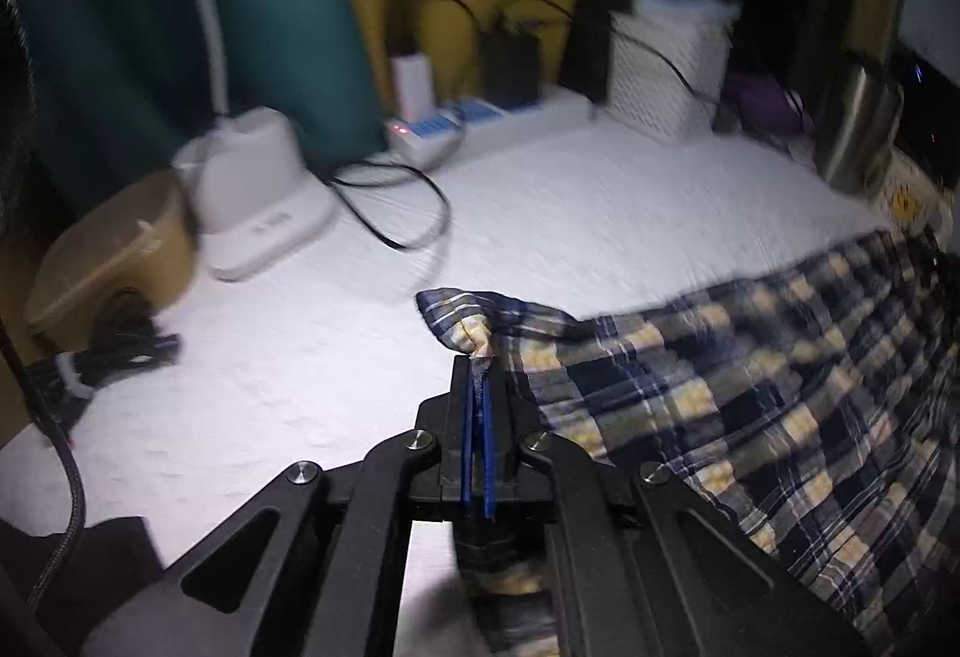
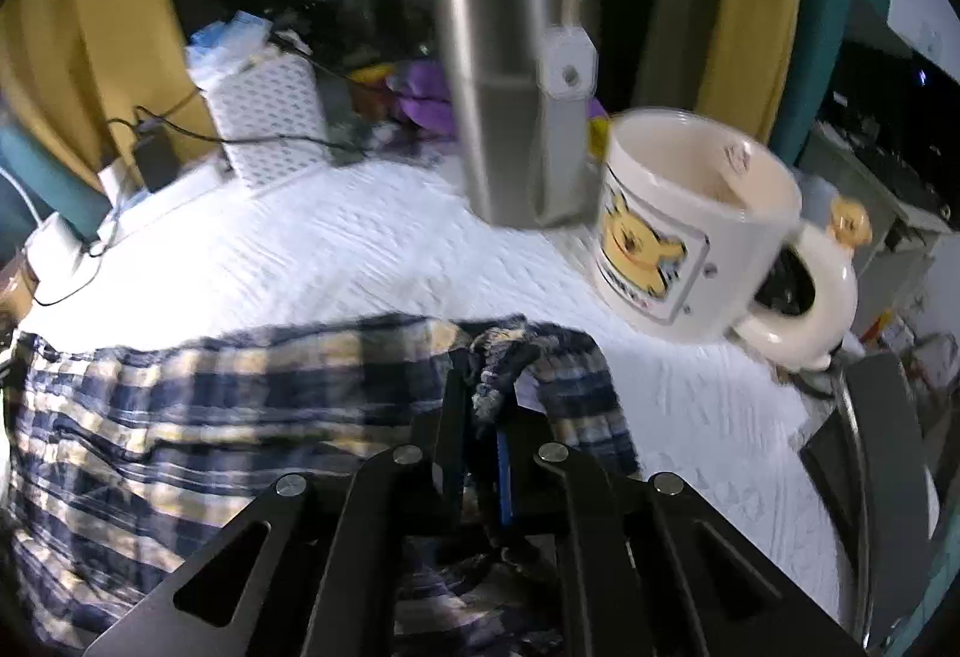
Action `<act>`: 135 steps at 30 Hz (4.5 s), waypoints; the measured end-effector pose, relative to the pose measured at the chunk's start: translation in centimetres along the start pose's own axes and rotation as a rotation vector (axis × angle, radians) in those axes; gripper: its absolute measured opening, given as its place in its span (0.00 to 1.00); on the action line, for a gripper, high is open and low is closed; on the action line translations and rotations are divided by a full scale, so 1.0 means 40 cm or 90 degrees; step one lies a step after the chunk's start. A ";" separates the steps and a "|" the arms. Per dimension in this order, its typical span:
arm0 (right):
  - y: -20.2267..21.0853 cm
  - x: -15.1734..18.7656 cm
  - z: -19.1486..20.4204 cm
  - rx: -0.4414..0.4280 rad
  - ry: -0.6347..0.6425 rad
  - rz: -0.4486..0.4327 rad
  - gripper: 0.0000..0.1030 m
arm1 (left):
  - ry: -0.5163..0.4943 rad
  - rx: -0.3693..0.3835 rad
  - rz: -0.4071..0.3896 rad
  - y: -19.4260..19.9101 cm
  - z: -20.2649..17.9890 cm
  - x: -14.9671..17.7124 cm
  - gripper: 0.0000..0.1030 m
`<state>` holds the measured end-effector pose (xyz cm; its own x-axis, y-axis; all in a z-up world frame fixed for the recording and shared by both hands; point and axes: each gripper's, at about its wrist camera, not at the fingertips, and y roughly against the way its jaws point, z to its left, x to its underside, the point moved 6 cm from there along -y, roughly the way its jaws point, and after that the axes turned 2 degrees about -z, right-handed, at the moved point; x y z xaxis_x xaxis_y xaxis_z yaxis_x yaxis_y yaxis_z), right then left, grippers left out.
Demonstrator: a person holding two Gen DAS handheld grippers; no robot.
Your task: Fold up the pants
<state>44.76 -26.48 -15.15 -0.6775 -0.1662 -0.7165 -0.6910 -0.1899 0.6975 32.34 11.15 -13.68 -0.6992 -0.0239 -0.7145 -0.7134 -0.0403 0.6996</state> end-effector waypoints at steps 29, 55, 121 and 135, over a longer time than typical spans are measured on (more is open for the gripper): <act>-0.170 -0.052 0.072 0.055 -0.010 0.036 0.10 | 0.046 -0.046 0.084 -0.117 0.157 0.000 0.29; 0.050 0.102 0.112 0.009 0.066 0.061 0.97 | 0.001 0.014 0.091 0.073 0.041 0.177 0.01; 0.431 0.512 0.314 0.002 0.236 0.025 0.97 | 0.017 0.150 -0.004 0.384 -0.204 0.407 0.56; 0.408 0.380 0.324 -0.017 0.249 -0.013 0.97 | -0.008 0.210 -0.004 0.368 -0.277 0.387 0.72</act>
<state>19.93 -19.58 -14.49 -0.5129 -0.5172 -0.6852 -0.6927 -0.2220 0.6862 11.52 -0.90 -14.54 -0.6932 -0.0122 -0.7206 -0.6932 0.2848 0.6621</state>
